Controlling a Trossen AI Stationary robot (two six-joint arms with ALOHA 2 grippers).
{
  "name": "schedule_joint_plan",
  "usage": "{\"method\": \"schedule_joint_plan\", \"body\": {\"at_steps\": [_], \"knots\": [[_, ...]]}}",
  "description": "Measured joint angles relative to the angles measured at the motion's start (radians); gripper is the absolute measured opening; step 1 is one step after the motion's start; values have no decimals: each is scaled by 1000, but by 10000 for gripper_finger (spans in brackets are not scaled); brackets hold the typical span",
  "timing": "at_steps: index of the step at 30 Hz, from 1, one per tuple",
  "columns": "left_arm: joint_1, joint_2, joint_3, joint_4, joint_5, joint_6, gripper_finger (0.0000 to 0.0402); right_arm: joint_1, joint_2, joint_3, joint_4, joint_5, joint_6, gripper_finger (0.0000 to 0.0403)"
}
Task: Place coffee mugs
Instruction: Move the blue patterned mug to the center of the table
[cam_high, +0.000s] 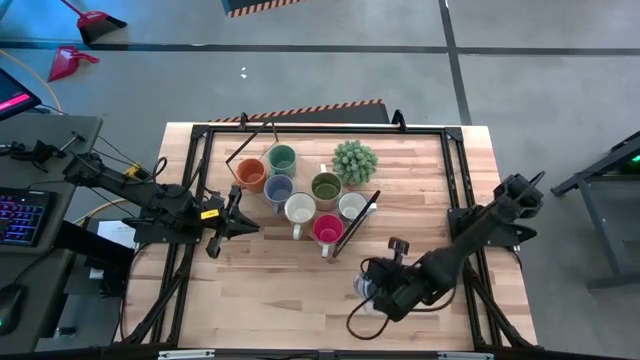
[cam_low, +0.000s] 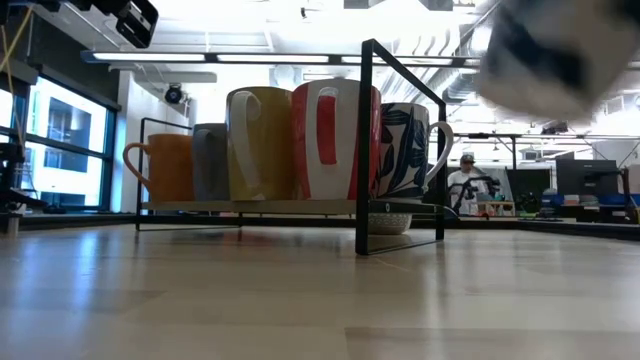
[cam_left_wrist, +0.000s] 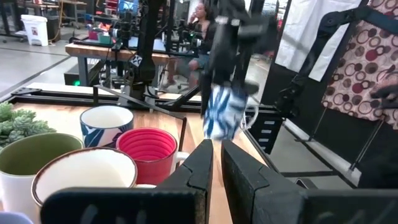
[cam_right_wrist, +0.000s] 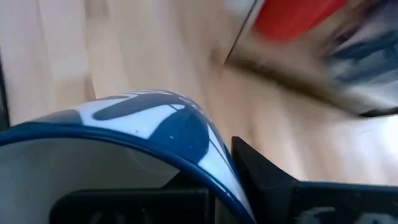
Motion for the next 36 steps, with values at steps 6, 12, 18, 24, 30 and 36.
{"method": "schedule_joint_plan", "body": {"at_steps": [6, 12, 18, 24, 30, 36], "knots": [[0, 0, 0, 0, 0, 0, 21, -40, -33, 210, -114, 174, 12, 5], [0, 0, 0, 0, 0, 0, 21, -194, -32, 338, -120, 205, -43, 5], [0, 0, 0, -5, 0, 1, 21, -407, -32, 419, -119, 110, -129, 5], [0, 0, 0, -30, 0, 1, 21, -610, -31, 444, -52, -57, -229, 5], [0, 0, 0, -55, -1, 2, 21, -770, -24, 444, 41, -195, -306, 5], [0, 0, 0, -93, -1, 1, 21, -898, 28, 444, 107, -286, -380, 4]]}}
